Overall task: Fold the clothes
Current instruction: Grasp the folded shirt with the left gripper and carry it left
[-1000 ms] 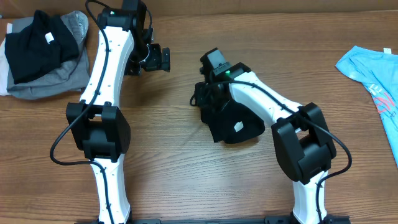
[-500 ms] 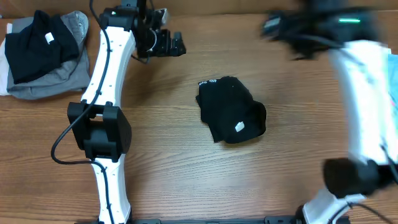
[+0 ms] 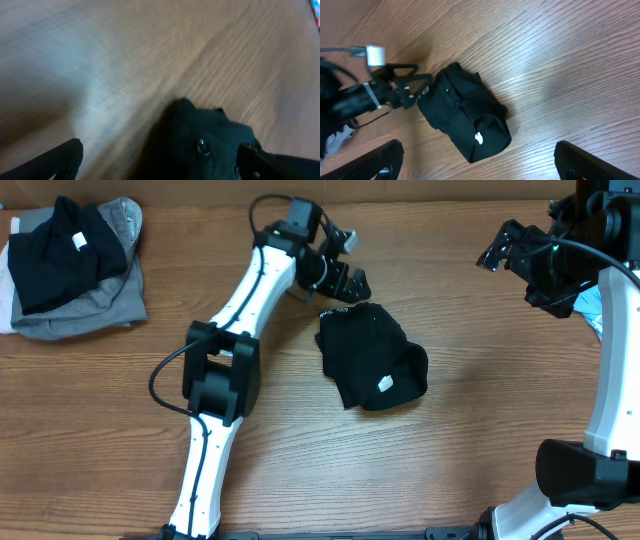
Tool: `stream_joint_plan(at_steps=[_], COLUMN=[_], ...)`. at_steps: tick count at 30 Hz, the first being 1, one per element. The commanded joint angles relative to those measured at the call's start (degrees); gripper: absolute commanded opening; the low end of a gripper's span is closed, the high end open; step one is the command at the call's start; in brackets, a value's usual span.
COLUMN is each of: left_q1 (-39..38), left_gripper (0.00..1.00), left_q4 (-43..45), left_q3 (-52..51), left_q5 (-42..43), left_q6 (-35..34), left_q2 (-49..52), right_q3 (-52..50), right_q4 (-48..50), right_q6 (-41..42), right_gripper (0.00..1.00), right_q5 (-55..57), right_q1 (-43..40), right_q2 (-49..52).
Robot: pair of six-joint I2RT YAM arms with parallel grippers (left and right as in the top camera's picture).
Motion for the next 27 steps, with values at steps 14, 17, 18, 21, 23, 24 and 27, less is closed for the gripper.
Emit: stream_joint_plan(at_steps=[14,17,18,21,23,24,27], left_q1=[-1.3,-1.4,-1.4,-0.4,0.5,0.8,1.4], left_gripper=[0.9,0.44,0.33,0.04,0.04,0.04,0.04], left_q4=[-25.5,-30.5,-31.5,-33.7,-34.3,-34.3,-33.8], left_q3=[-0.2,-0.2,-0.2,-0.2,-0.2,-0.2,-0.2], left_q5=[8.8,8.7,8.8,9.1,12.9,16.0,29.0], left_q6=[14.9,16.7,16.6,15.4,12.0,11.4,11.5], left_q2=[2.1,2.1,2.1,2.1,2.1,2.1,2.1], right_q3=[0.2,0.2,0.2,0.1,0.1,0.1,0.1], right_q4=[-0.2,-0.3,-0.2,-0.3,-0.3,-0.3,-0.3], right_q6=[-2.1,-2.3,-2.3,-2.3,-2.3,-2.3,-2.3], right_gripper=[1.0,1.0,1.0,1.0,1.0,1.0,1.0], right_q5=[-0.6,-0.6,-0.6,-0.6,-0.6,-0.6,-0.6], right_q1=[0.5,0.5,0.5,0.5,0.5,0.5,0.5], right_q2=[-0.5,-0.5,-0.5,-0.5,-0.5,-0.5,-0.5])
